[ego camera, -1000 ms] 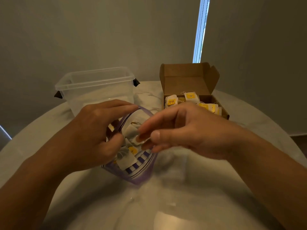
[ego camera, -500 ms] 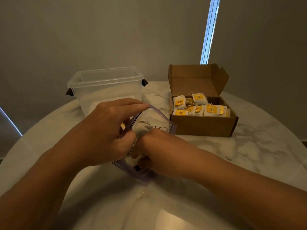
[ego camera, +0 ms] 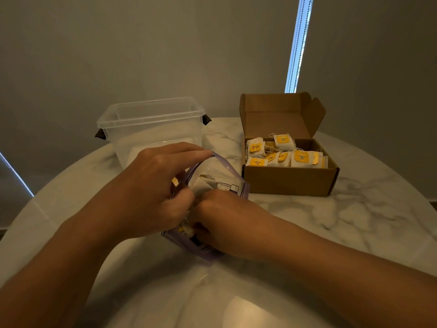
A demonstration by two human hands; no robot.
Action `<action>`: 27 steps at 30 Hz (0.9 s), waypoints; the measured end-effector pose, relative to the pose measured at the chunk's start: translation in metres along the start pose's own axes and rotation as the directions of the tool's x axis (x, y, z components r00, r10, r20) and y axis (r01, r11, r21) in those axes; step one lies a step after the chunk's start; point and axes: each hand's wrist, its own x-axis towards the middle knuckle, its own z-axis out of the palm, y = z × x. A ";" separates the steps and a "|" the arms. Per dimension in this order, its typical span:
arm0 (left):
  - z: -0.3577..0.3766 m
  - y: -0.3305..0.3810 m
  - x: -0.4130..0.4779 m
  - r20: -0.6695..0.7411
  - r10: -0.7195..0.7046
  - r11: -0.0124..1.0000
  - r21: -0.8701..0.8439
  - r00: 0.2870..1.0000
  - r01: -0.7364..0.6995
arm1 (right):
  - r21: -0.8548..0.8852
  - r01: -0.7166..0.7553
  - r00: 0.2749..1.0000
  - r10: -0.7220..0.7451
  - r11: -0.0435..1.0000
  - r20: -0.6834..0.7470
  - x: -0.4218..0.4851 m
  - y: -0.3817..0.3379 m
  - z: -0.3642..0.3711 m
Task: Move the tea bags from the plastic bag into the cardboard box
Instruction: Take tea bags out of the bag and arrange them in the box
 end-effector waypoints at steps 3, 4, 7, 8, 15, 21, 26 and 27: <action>0.000 -0.001 0.000 -0.009 0.017 1.000 -0.018 1.000 -0.017 | 0.274 -0.204 0.968 0.236 0.940 -0.089 -0.017 -0.013 -0.047; 0.000 -0.001 0.000 -0.015 0.017 1.000 -0.021 1.000 -0.017 | 0.334 -0.163 0.959 0.229 0.928 -0.170 -0.027 -0.020 -0.067; 0.000 -0.002 0.000 -0.024 0.019 1.000 -0.020 1.000 -0.019 | 0.415 -0.052 0.949 0.175 0.908 -0.264 -0.047 -0.028 -0.094; 0.000 -0.002 0.000 -0.023 0.019 1.000 -0.017 1.000 -0.019 | 0.443 -0.044 0.950 0.174 0.895 -0.258 -0.047 -0.027 -0.094; -0.001 -0.002 0.000 -0.028 0.021 1.000 0.001 0.999 -0.021 | 0.742 -0.019 0.940 0.264 0.670 -0.214 -0.061 -0.012 -0.101; 0.000 -0.002 0.000 -0.029 0.000 1.000 0.003 1.000 0.000 | 0.834 -0.034 0.941 0.298 0.550 -0.158 -0.068 -0.007 -0.105; 0.001 -0.002 -0.001 -0.040 -0.026 1.000 0.016 0.999 0.026 | 0.808 -0.025 0.934 0.302 0.588 -0.191 -0.069 -0.003 -0.106; 0.001 -0.002 -0.001 -0.040 -0.024 1.000 0.014 0.999 0.024 | 0.814 -0.019 0.931 0.308 0.580 -0.198 -0.071 -0.001 -0.108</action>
